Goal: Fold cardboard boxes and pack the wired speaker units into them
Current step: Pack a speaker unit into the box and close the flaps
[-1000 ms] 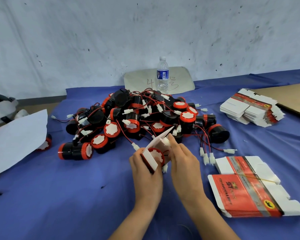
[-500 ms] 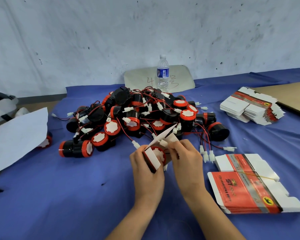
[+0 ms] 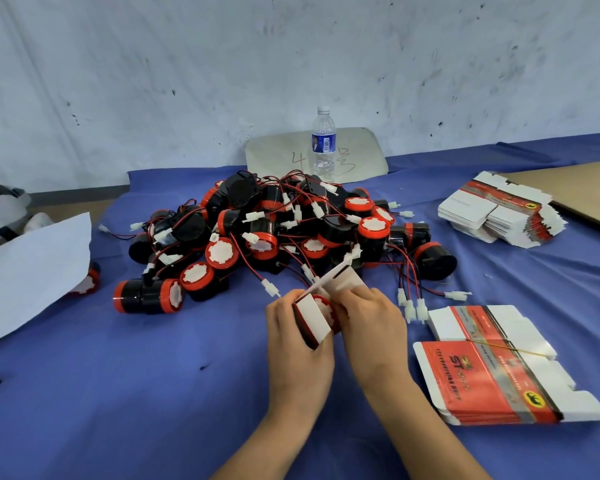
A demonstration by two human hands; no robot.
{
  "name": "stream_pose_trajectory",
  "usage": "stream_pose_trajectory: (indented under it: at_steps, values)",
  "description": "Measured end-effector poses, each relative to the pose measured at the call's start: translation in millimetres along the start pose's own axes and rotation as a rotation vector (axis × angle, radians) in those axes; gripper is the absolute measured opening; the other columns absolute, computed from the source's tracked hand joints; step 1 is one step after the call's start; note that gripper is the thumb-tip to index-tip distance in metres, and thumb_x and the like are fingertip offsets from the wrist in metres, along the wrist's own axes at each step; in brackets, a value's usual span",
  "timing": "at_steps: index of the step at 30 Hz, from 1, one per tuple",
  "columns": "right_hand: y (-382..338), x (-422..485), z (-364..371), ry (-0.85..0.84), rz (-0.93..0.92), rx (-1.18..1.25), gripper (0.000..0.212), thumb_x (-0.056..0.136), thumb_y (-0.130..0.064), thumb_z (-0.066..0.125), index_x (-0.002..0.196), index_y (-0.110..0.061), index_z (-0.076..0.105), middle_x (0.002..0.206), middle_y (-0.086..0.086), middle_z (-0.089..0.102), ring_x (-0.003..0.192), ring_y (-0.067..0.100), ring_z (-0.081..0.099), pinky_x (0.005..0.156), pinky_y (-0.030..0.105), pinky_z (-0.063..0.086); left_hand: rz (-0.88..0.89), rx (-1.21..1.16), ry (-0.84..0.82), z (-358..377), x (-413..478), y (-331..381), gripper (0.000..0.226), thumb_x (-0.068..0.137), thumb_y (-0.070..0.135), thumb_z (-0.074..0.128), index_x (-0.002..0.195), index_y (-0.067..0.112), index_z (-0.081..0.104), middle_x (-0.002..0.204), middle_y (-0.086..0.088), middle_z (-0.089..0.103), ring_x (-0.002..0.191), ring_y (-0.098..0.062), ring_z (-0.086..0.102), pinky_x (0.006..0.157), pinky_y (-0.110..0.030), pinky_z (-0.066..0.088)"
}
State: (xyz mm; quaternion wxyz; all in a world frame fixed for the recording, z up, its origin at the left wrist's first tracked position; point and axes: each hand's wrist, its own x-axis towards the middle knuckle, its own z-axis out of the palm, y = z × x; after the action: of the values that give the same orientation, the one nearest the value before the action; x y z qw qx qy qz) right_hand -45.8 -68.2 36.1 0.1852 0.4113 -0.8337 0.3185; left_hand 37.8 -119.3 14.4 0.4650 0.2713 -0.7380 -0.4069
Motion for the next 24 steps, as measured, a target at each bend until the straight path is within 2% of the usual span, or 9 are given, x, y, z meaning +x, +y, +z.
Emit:
stream_pose_trajectory:
  at_steps: [4,7,11,13,16,18,20,22,24]
  values:
    - [5.9,-1.9,1.4,-0.214,-0.016,-0.114,0.019,0.094,-0.018,0.049,0.102,-0.021,0.066,0.106,-0.006,0.061,0.094,0.017,0.053,0.053,0.024,0.022,-0.046,0.03,0.014,-3.9,5.3,-1.3,0.047,0.086,0.014,0.067,0.1,0.052,0.042,0.108,0.017,0.048,0.098,0.016,0.047,0.073,0.001,0.036]
    - [5.6,-2.3,-4.6,-0.266,-0.043,-0.058,0.024,0.092,-0.028,0.045,0.104,-0.025,0.066,0.109,-0.01,0.06,0.096,0.015,0.056,0.056,0.024,0.028,-0.08,0.034,0.037,-6.4,9.5,-3.2,0.043,0.085,0.018,0.066,0.1,0.05,0.042,0.107,0.016,0.05,0.099,0.016,0.047,0.073,0.001,0.037]
    - [9.6,-0.2,-8.2,-0.334,-0.003,0.031,0.027,0.095,-0.018,0.043,0.114,-0.027,0.059,0.112,-0.01,0.062,0.094,0.025,0.059,0.065,0.031,0.041,-0.144,-0.025,0.058,-6.9,13.0,-8.9,0.033,0.089,0.018,0.063,0.11,0.038,0.048,0.11,0.009,0.055,0.102,-0.001,0.053,0.076,-0.008,0.043]
    - [9.9,1.2,-8.3,-0.306,0.028,0.109,0.022,0.097,-0.016,0.044,0.114,-0.025,0.055,0.103,-0.006,0.066,0.092,0.027,0.06,0.067,0.036,0.045,-0.174,-0.05,0.057,-6.7,13.7,-9.5,0.03,0.09,0.02,0.062,0.114,0.032,0.049,0.112,0.008,0.056,0.103,-0.005,0.054,0.078,-0.013,0.046]
    - [7.7,0.8,-10.7,-0.205,0.07,0.167,0.01,0.098,-0.018,0.047,0.104,-0.019,0.056,0.088,0.001,0.067,0.081,0.031,0.059,0.065,0.04,0.046,-0.106,-0.025,0.028,-5.4,11.2,-6.7,0.032,0.089,0.015,0.063,0.114,0.031,0.051,0.109,0.008,0.056,0.098,0.001,0.054,0.074,-0.008,0.044]
    - [7.4,0.8,-10.4,-0.175,0.082,0.101,0.015,0.097,-0.017,0.047,0.104,-0.022,0.059,0.092,0.0,0.067,0.078,0.031,0.059,0.064,0.039,0.046,-0.045,-0.007,0.009,-4.1,7.2,-4.1,0.037,0.086,0.011,0.065,0.113,0.032,0.051,0.107,0.011,0.055,0.097,0.005,0.053,0.074,-0.005,0.042]
    - [2.3,-0.4,-13.5,-0.089,0.083,0.078,0.017,0.093,-0.017,0.053,0.098,-0.026,0.066,0.098,-0.005,0.065,0.073,0.025,0.057,0.054,0.033,0.04,-0.032,-0.03,0.008,-2.5,3.8,-2.2,0.039,0.086,0.009,0.065,0.113,0.033,0.052,0.106,0.012,0.056,0.096,0.005,0.054,0.074,-0.005,0.043]
    - [-3.5,-1.4,-17.2,0.017,0.076,0.1,0.012,0.081,-0.015,0.068,0.081,-0.027,0.072,0.105,-0.006,0.062,0.071,0.02,0.054,0.045,0.022,0.028,-0.081,-0.092,0.02,-1.9,2.8,-0.6,0.037,0.088,0.011,0.064,0.112,0.037,0.052,0.104,0.014,0.059,0.095,0.001,0.057,0.075,-0.014,0.048]
    - [-2.9,-2.0,-15.4,0.167,0.036,0.188,0.015,0.074,-0.01,0.079,0.075,-0.025,0.075,0.126,-0.003,0.056,0.087,0.022,0.055,0.053,0.022,0.035,-0.172,-0.198,0.019,-2.4,3.8,1.9,0.032,0.091,0.014,0.062,0.106,0.041,0.052,0.098,0.018,0.063,0.09,-0.003,0.062,0.071,-0.025,0.054]
